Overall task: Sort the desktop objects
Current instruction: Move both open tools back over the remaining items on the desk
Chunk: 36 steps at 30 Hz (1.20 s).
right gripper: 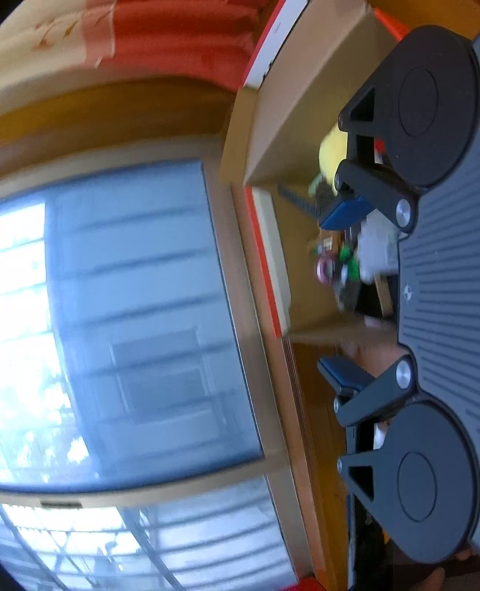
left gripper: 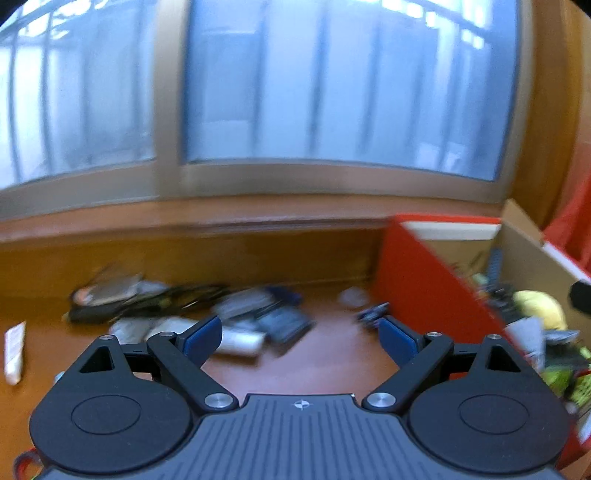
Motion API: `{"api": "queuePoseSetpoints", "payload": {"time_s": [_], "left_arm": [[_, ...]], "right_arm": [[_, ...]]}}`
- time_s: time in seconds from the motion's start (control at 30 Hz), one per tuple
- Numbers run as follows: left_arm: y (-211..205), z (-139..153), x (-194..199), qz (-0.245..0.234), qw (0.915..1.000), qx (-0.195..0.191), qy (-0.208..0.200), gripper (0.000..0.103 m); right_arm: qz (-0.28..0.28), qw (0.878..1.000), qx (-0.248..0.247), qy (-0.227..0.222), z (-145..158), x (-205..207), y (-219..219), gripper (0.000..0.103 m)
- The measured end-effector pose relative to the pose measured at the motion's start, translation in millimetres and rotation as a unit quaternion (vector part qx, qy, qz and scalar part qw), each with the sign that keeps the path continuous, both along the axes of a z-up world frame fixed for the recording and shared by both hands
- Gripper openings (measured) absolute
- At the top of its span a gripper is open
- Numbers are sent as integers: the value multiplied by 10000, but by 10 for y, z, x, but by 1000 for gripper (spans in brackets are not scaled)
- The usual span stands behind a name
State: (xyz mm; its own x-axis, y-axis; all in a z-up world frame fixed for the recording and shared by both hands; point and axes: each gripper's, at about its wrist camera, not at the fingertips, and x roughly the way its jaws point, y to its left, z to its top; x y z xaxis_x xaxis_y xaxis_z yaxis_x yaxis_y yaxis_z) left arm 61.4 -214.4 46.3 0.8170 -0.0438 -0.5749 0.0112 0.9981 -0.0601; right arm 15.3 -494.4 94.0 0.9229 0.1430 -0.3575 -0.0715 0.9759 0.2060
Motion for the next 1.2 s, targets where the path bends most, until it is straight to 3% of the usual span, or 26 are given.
{"api": "queuePoseSetpoints", "payload": {"time_s": [0.37,0.53,0.77,1.0,1.2], "left_arm": [[798,-269,-29,486,9981,44,387,93],[887,-360,100,189,9991,115,369,95],[943,-546,431,-388,9985,-242,304,102],[890,-765,761,-818,9953,179,485,103],[985,-911,941,-808,9946,167,632,103]], "right_arm": [[907,9957,-55,162,46,-59,974,80],[1107,9929,-348,262,-30,-52,1373,81],[925,9934,-487,479,-129,37,1631,86],[630,9931,-627,761,-284,211,1683,88],[664,9913,-641,940,-439,431,1764,89]]}}
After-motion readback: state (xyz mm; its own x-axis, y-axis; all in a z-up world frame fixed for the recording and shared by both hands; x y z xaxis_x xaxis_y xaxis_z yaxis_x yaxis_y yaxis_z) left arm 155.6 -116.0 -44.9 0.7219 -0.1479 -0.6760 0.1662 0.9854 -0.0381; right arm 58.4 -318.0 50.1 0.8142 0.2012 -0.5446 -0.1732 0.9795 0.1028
